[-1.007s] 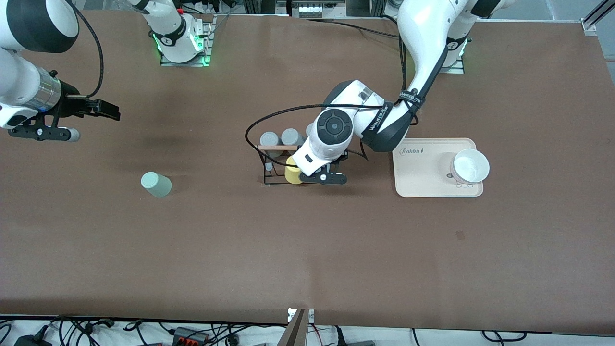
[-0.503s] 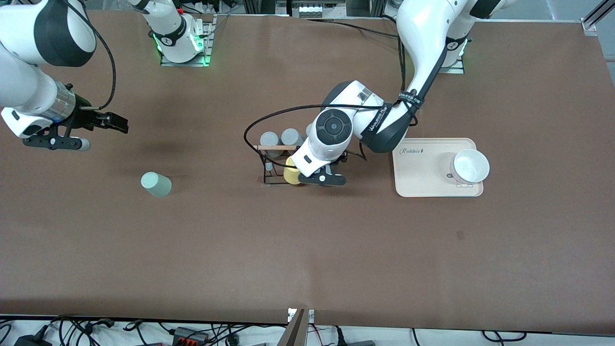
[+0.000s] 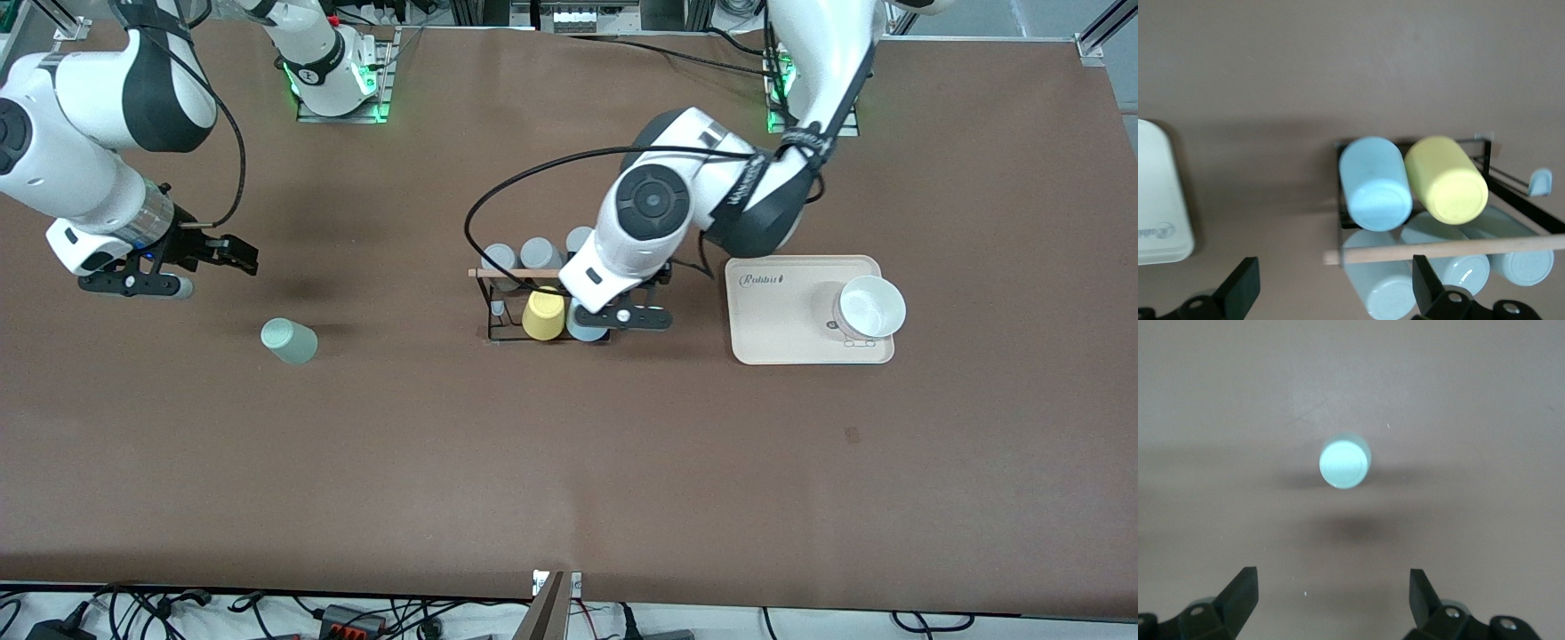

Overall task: Hang scattered cups on rack with three cups
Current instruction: 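Lower the right gripper to the teal cup while the left gripper withdraws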

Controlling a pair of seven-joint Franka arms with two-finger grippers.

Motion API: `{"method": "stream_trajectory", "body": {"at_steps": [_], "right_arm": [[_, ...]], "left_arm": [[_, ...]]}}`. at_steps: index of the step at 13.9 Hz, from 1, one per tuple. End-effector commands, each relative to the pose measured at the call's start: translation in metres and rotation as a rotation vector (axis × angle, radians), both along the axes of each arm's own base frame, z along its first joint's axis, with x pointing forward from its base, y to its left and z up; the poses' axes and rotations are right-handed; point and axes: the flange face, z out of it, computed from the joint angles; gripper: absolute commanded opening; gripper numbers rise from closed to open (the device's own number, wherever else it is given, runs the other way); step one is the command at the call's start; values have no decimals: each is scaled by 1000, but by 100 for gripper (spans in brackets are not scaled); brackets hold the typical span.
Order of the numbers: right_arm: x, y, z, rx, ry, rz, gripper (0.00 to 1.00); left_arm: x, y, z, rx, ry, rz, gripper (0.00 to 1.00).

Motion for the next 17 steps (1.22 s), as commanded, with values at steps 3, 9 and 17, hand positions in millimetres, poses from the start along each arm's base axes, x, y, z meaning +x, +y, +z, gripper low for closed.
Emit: {"method": "stream_trajectory", "body": {"at_steps": [3, 9, 17], "right_arm": [[9, 14, -35, 4, -67, 47, 100], [26, 14, -79, 14, -110, 47, 100], [23, 1, -127, 20, -158, 37, 100]], "left_arm": [[54, 117, 36, 67, -75, 81, 100], [87, 246, 81, 173, -152, 73, 100], [57, 412, 153, 88, -197, 36, 100]]}}
